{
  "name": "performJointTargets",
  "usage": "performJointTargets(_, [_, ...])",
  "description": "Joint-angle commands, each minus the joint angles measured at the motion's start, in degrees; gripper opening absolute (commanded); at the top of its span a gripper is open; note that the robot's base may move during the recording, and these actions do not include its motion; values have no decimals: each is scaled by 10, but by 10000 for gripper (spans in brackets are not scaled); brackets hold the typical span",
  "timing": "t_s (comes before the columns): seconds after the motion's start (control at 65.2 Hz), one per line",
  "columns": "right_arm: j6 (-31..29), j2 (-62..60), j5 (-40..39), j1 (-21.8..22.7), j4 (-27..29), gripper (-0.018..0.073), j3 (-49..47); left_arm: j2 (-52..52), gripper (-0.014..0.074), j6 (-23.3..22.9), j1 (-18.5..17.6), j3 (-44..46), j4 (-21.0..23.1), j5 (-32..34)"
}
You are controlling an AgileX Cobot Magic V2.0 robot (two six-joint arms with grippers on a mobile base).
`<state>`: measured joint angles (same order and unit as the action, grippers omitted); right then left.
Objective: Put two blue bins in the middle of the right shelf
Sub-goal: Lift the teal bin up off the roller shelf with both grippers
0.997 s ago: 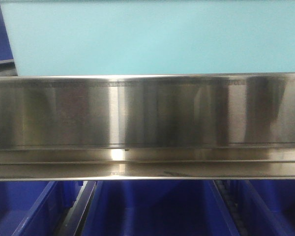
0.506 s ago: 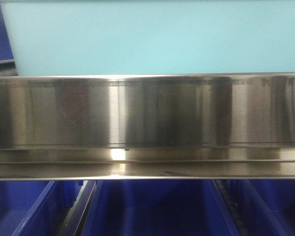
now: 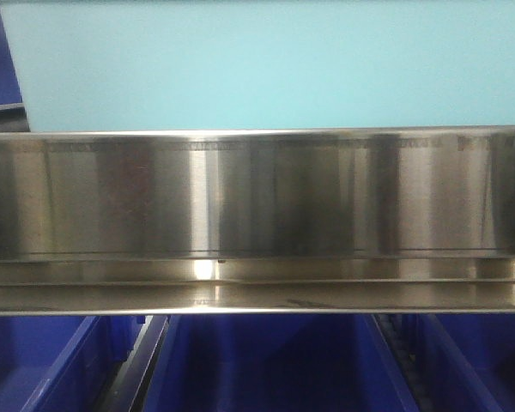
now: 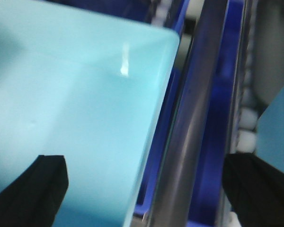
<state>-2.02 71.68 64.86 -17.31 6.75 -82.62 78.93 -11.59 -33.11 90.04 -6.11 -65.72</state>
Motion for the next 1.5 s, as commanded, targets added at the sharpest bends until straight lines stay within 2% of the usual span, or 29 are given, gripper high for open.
performJointTargets(0.0, [29, 34, 12, 0, -9, 569, -23, 34, 549, -33, -3, 23, -6, -36])
performJointTargets(0.46, [41, 156, 5, 0, -9, 569, -27, 129, 549, -39, -3, 30, -5, -42])
performJointTargets(0.598, [41, 173, 3, 0, -9, 539, -27, 145, 504, -39, -3, 30, -5, -42])
performJointTargets(0.644, [41, 179, 3, 0, -9, 492, -27, 147, 454, -39, -3, 30, -5, -42])
performJointTargets(0.721, [41, 180, 2, 0, -9, 359, -27, 150, 320, -39, -3, 31, -5, -41])
performJointTargets(0.736, [41, 180, 2, 0, -9, 324, -27, 150, 270, -39, -3, 31, -6, -39])
performJointTargets(0.767, [41, 180, 1, 0, -9, 226, -27, 150, 201, -39, -3, 31, -6, -35])
performJointTargets(0.813, [41, 180, 1, 0, -9, 53, -27, 150, 52, -39, -3, 31, -6, -30])
performJointTargets(0.844, [41, 180, 2, 0, -9, -13, -27, 150, -3, -39, -3, 31, -6, -27])
performJointTargets(0.875, [42, 180, 2, 0, -9, -97, -26, 150, -97, -39, -3, 31, -6, -26])
performJointTargets(0.89, [44, 180, 1, 0, -9, -158, -26, 150, -110, -39, -3, 31, -6, -25])
performJointTargets(0.905, [49, 180, 1, 0, -9, -166, -25, 150, -110, -39, -3, 31, -6, -23])
performJointTargets(1.227, [52, 175, -5, 0, -9, -151, -24, 149, -111, -40, -3, 36, -3, -24])
performJointTargets(1.488, [52, 133, -35, 0, -9, -151, -43, 127, -111, -40, -3, 111, 0, -40])
